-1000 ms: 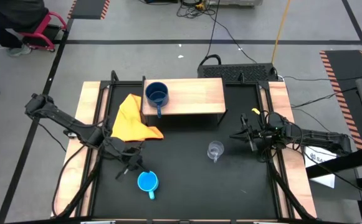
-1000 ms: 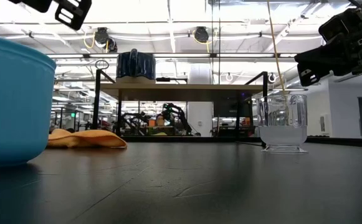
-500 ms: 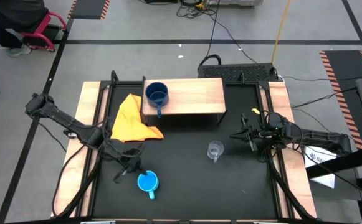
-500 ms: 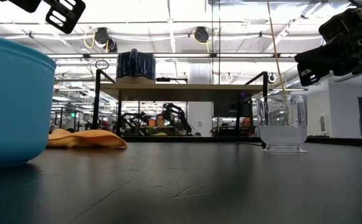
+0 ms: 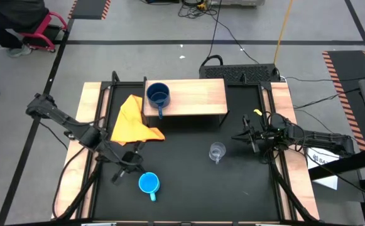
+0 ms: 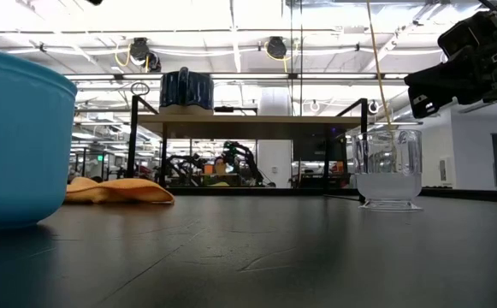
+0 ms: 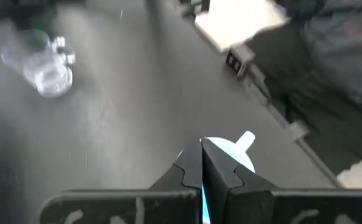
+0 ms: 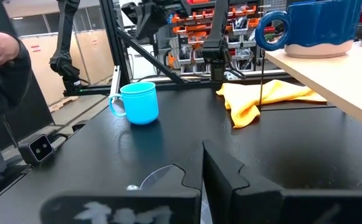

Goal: Stack small to large cups/mugs on shelf
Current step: Put the blue mug on the shelf

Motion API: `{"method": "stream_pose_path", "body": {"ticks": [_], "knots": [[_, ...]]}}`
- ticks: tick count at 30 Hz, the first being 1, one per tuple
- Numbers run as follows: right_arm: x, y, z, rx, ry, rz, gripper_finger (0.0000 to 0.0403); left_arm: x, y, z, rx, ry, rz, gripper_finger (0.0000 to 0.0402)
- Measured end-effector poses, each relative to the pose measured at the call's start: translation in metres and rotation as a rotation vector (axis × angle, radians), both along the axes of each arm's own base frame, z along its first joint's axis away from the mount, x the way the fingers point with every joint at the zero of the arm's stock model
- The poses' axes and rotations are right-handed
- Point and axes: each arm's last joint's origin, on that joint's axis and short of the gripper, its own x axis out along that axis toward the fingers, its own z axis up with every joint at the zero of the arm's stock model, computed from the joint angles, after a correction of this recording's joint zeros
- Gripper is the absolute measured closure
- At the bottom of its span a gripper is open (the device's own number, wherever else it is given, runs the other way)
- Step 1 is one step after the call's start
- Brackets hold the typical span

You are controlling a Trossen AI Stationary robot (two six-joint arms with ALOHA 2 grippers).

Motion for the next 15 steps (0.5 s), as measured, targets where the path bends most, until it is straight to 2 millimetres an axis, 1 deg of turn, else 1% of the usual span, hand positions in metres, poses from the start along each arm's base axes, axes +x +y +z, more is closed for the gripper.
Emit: {"method": "stream_pose_path", "body": {"ticks": [3, 8, 12, 15], "knots": [[0.000, 0.000, 0.000, -0.001, 0.000, 0.000, 0.0403, 0.012, 0.000, 0.000, 0.007, 0.025, 0.022, 0.0401], [0.000, 0.000, 0.000, -0.001, -0.001, 0.000, 0.0403, 0.034, -0.006, -0.019, 0.033, 0.174, 0.019, 0.0401], [0.000, 0.000, 0.000, -0.002, -0.001, 0.000, 0.0403, 0.042, -0.009, -0.028, 0.055, 0.254, 0.015, 0.0401], [0.000, 0.000, 0.000, -0.001, -0.001, 0.000, 0.0403, 0.045, -0.008, -0.032, 0.037, 0.287, 0.028, 0.0401]]}}
